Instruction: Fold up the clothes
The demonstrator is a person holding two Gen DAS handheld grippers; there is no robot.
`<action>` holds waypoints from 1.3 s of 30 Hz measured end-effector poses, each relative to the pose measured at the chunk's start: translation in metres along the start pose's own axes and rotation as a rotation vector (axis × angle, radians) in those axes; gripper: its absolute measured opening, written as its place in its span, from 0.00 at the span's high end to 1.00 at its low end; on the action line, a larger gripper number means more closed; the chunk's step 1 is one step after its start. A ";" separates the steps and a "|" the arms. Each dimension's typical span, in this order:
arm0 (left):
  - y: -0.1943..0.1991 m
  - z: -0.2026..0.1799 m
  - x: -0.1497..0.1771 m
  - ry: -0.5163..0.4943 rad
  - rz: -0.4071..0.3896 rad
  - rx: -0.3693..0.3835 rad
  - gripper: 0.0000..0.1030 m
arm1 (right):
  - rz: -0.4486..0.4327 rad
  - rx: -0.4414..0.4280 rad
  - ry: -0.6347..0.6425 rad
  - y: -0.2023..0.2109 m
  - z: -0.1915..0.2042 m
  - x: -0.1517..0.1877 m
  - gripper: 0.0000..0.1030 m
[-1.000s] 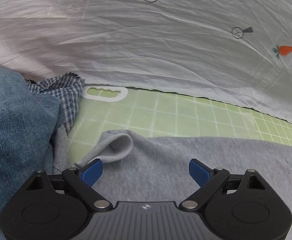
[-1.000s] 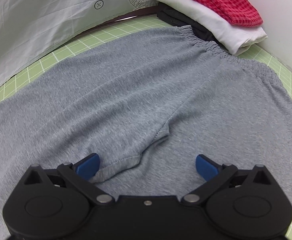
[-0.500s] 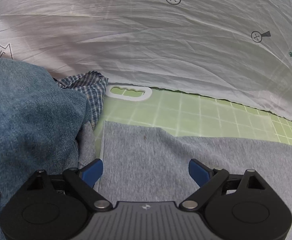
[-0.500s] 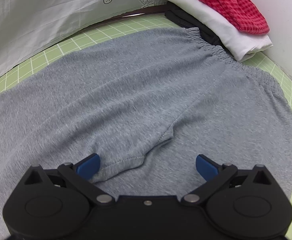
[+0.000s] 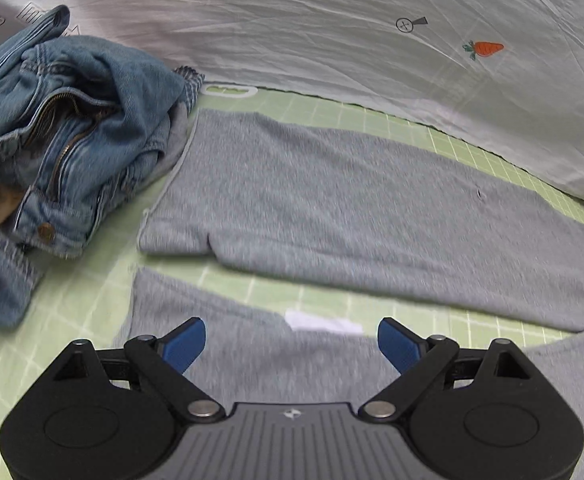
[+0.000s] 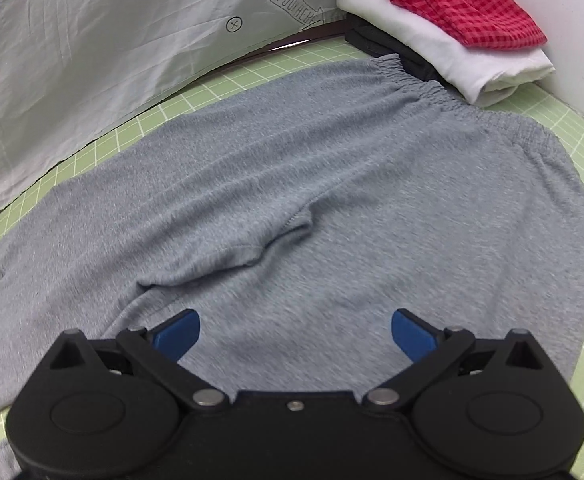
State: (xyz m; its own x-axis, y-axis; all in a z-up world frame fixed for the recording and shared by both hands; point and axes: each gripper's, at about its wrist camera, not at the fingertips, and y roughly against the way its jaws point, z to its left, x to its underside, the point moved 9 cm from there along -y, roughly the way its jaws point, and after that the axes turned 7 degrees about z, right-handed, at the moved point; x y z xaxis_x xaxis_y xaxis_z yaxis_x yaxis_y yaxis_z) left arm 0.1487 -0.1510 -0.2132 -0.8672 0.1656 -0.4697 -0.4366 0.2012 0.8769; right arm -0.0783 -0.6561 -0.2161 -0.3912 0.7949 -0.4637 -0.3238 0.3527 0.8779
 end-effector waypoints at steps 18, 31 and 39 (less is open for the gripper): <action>0.048 -0.090 0.116 0.133 0.090 0.077 0.10 | 0.072 -0.265 -0.400 0.022 -0.197 0.032 0.00; 0.057 -0.089 0.162 0.276 0.157 0.132 0.10 | 0.252 -0.672 -0.606 0.017 -0.167 0.052 0.00; 0.055 -0.067 0.172 0.516 0.184 0.288 0.10 | 0.341 -0.765 -0.621 0.016 -0.128 0.068 0.00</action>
State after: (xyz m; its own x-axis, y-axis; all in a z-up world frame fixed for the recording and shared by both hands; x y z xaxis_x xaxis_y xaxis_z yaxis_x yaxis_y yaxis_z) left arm -0.0403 -0.1764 -0.2394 -0.9577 -0.2516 -0.1398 -0.2487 0.4786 0.8421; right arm -0.2204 -0.6602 -0.2491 -0.1224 0.9842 0.1280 -0.8239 -0.1727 0.5399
